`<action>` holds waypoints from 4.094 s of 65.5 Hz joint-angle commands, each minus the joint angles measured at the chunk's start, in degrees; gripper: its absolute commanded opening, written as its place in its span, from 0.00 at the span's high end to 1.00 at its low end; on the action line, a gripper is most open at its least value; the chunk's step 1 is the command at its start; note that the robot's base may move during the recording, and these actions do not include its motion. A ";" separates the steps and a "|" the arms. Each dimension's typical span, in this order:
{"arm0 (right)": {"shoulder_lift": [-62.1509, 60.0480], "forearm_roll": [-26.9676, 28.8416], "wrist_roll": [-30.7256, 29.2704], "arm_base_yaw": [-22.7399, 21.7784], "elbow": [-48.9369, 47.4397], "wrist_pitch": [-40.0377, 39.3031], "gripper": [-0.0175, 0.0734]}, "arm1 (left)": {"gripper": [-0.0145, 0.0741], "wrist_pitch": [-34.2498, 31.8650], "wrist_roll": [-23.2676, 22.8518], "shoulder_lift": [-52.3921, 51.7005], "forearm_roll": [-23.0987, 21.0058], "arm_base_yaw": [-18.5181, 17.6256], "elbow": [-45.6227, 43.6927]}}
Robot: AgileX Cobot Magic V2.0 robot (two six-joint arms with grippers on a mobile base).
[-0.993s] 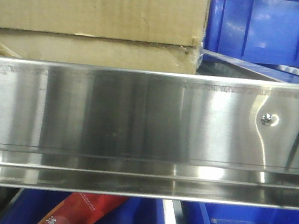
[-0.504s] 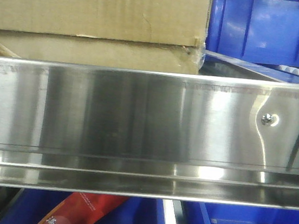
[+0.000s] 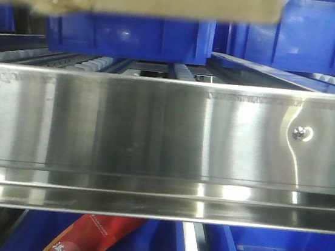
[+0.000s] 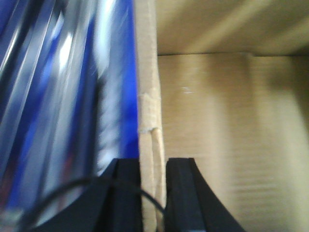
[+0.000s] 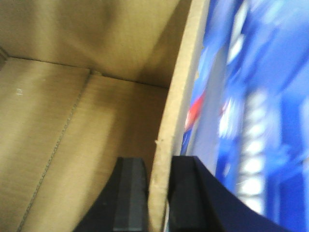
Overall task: Grab carton from right shelf to conveyor
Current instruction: 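Lift the carton with both grippers and pull it off the shelf, then hold the carton in both grippers while driving away from the shelf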
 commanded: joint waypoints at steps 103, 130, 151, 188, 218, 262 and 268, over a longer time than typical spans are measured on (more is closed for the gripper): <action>-19.36 -3.87 -0.42 0.09 24.82 -3.82 0.88 | 0.86 -1.04 -6.18 -3.48 4.08 -18.61 3.86; -19.36 -3.87 -0.42 0.09 24.82 -4.94 0.88 | 0.86 -1.04 -6.18 -3.48 4.26 -18.61 3.86; -19.36 -3.87 -0.42 0.09 24.82 -4.94 0.88 | 0.86 -2.04 -6.18 -3.48 4.36 -18.61 3.86; -19.36 -3.87 -0.42 0.09 24.82 -4.94 0.88 | 0.86 -2.05 -6.18 -3.38 4.36 -18.61 3.86; -19.36 -3.87 -0.42 0.09 24.82 -5.04 0.88 | 0.86 -2.18 -6.18 -3.38 4.36 -18.61 3.86; -19.36 -3.87 -0.42 0.09 24.82 -5.16 0.88 | 0.86 -2.18 -6.18 -3.38 4.36 -18.61 3.86; -19.36 -3.87 -0.42 0.09 24.82 -5.16 0.88 | 0.86 -2.18 -6.18 -3.38 4.36 -18.61 3.86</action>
